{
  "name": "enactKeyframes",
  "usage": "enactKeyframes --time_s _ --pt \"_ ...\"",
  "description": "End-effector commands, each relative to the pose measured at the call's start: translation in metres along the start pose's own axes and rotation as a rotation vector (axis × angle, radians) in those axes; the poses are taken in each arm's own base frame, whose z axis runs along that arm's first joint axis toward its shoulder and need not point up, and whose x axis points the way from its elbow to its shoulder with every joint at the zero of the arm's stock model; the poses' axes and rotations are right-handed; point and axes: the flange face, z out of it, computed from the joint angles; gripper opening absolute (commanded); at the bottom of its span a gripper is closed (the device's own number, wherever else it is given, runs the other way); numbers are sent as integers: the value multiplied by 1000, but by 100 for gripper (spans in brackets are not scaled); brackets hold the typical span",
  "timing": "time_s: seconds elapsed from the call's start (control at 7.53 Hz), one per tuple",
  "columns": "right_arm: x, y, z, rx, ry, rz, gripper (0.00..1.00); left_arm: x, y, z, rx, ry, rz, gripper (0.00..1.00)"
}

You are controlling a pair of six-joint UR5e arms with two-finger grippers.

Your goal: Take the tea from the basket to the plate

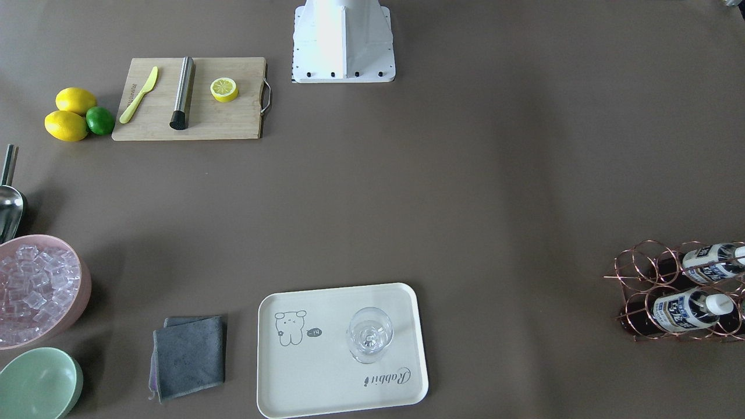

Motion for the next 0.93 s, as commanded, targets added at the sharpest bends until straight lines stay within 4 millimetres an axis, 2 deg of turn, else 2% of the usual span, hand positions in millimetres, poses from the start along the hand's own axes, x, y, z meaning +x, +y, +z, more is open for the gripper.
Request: enactKeyframes --time_s 0.0,0.4,0.53,0.66,0.8 --pt "0 0 -1 3 0 1 100 4 -2 -2 5 2 11 98" --pt "0 -1 -1 3 0 1 100 14 -9 -11 25 22 36 98" --pt "0 0 -1 3 0 1 100 10 -5 -6 15 19 28 98" --pt "0 0 -1 3 0 1 100 19 -5 -15 27 27 93 98" --pt "1 0 -2 4 0 2 100 16 -2 -12 22 30 103 98"
